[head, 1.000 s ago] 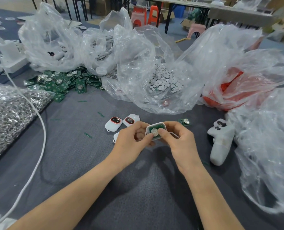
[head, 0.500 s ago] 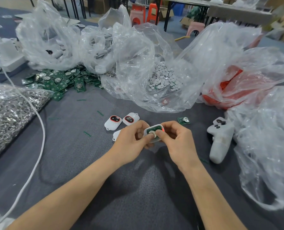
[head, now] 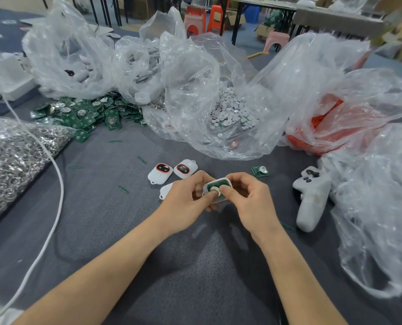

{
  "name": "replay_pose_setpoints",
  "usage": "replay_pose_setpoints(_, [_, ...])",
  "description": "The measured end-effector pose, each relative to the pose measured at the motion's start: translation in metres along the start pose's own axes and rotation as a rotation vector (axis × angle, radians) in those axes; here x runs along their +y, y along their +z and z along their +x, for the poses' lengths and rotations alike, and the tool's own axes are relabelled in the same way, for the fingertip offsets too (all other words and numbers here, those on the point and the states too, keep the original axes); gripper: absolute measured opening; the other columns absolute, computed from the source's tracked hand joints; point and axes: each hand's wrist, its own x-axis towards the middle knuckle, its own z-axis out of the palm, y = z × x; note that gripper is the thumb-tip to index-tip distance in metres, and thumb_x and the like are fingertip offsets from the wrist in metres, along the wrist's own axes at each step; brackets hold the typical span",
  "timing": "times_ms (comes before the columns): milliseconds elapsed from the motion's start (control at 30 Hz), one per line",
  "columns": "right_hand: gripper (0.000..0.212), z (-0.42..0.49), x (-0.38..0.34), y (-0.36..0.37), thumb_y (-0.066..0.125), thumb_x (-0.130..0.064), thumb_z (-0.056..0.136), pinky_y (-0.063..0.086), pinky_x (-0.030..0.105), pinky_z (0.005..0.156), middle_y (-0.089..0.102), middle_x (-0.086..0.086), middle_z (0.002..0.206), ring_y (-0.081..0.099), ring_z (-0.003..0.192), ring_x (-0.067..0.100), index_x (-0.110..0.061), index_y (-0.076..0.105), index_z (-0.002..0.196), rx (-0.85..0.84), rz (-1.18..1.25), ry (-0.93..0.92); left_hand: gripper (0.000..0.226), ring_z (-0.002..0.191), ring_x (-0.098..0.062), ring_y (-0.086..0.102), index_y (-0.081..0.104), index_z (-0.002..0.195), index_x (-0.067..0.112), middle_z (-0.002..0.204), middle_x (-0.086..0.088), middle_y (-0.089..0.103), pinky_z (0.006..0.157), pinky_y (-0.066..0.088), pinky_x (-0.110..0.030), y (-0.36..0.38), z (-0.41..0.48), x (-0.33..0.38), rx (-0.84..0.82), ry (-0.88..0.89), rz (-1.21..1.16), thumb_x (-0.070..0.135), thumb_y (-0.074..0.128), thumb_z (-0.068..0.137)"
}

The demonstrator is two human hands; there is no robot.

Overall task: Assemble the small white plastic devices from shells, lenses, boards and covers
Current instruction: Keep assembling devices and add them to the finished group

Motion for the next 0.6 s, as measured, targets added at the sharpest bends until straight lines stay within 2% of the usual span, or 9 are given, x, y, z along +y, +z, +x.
replay_pose_setpoints(200, [0.028,-0.0008,0.0004,0.0031,0.065,0.005,0.084,0.047,0.010,0.069,0.065,-0.009,0.075,0.060,0.067,-0.006,-0.023,0.061,0.081,0.004,-0.028,0.004,0.020,0.068,-0.010,0.068,0.057,0.090,0.024,0.073,0.005,0.068,0.065,0.054,-0.023,0.0013,-0.0004,0.0012,0.005,0.022,0.068,0.004,0.059,0.092])
replay_pose_setpoints(367, [0.016,-0.0016,0.0007,0.0028,0.068,-0.001,0.084,0.049,0.011,0.068,0.068,-0.007,0.078,0.063,0.071,-0.003,-0.017,0.067,0.085,0.045,0.009,0.013,0.015,0.070,-0.012,0.068,0.059,0.094,0.023,0.078,0.005,0.070,0.066,0.054,-0.023,0.0009,0.0010,-0.0018,0.019,0.004,0.033,0.008,0.059,0.093])
replay_pose_setpoints(433, [0.013,-0.0011,0.0015,0.0026,0.069,-0.002,0.083,0.049,0.012,0.068,0.070,-0.004,0.080,0.064,0.073,0.000,-0.013,0.068,0.089,0.054,0.033,0.034,0.015,0.070,-0.013,0.069,0.060,0.099,0.023,0.079,0.007,0.071,0.066,0.054,-0.024,0.0013,0.0008,-0.0018,0.021,-0.001,0.007,0.009,0.059,0.093])
replay_pose_setpoints(533, [0.014,0.0007,0.0039,-0.0006,0.070,-0.003,0.083,0.053,0.020,0.068,0.073,0.006,0.083,0.067,0.075,0.010,-0.013,0.066,0.091,0.091,0.037,0.080,0.026,0.071,-0.016,0.068,0.059,0.111,0.025,0.090,0.006,0.070,0.067,0.055,-0.027,0.0028,-0.0011,-0.0024,0.052,0.002,0.003,0.009,0.060,0.092])
replay_pose_setpoints(600, [0.012,0.0031,0.0064,-0.0051,0.071,-0.005,0.083,0.050,0.020,0.064,0.073,0.003,0.080,0.067,0.072,0.009,-0.015,0.067,0.088,0.111,-0.034,0.099,0.032,0.068,-0.016,0.063,0.057,0.116,0.027,0.100,0.007,0.065,0.068,0.055,-0.031,0.0044,-0.0032,-0.0017,0.098,0.026,0.084,0.009,0.062,0.090])
